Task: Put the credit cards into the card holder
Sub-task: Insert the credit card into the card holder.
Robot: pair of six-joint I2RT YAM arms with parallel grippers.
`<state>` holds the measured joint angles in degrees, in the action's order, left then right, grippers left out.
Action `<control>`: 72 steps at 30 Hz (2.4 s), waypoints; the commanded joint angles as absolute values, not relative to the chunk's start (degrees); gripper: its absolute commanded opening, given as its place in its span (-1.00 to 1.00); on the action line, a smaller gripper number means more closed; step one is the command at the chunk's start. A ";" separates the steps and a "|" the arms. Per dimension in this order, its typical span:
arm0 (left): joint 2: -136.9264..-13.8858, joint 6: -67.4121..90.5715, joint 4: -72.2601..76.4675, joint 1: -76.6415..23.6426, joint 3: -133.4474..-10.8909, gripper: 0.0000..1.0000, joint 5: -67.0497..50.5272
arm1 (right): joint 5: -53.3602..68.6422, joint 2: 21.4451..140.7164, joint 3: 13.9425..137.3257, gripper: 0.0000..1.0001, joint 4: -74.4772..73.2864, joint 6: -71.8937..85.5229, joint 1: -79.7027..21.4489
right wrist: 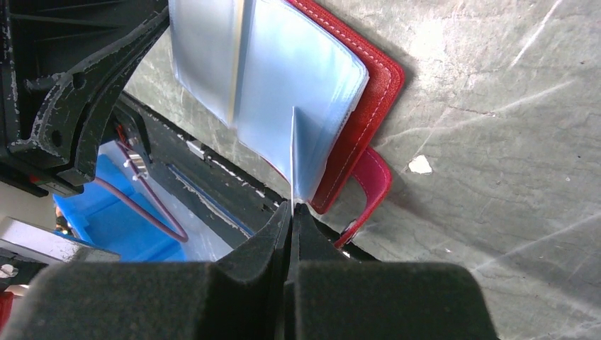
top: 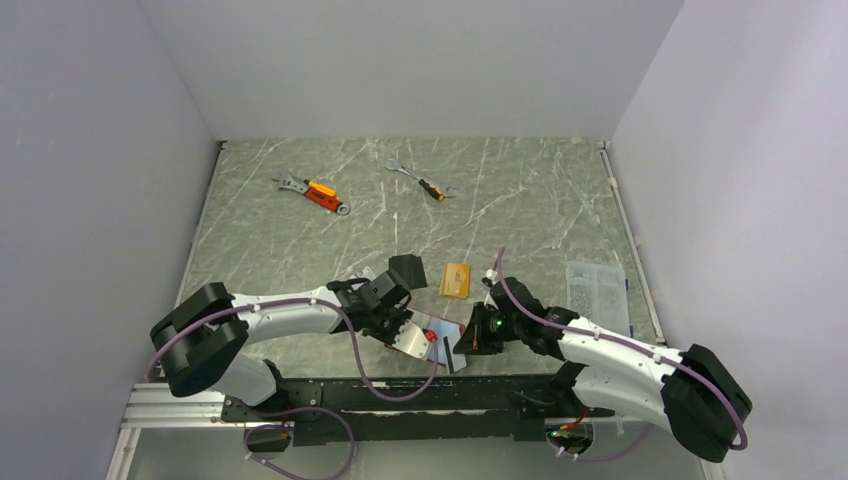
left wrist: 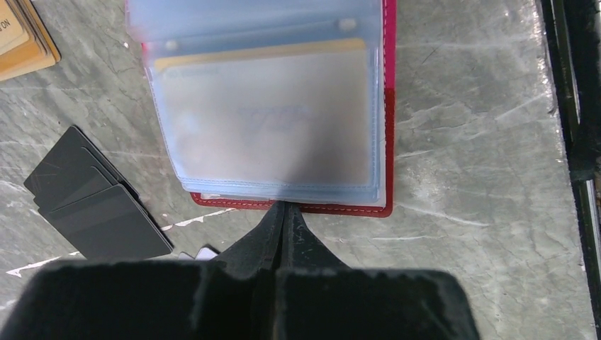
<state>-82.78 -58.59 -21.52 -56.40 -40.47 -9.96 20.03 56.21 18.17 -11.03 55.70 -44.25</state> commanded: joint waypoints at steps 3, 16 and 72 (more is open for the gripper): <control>-82.34 -55.82 -22.18 -59.71 -37.32 -0.98 -10.67 | 20.31 56.49 18.33 -1.00 -9.32 55.41 -42.54; -80.35 -50.56 -23.57 -65.97 -35.54 -1.00 -10.90 | 19.34 55.64 20.44 -1.00 -9.30 52.83 -40.59; -86.33 -43.98 -21.29 -69.60 -37.18 -1.00 -5.81 | 6.90 65.13 7.78 -1.00 27.00 67.66 -49.98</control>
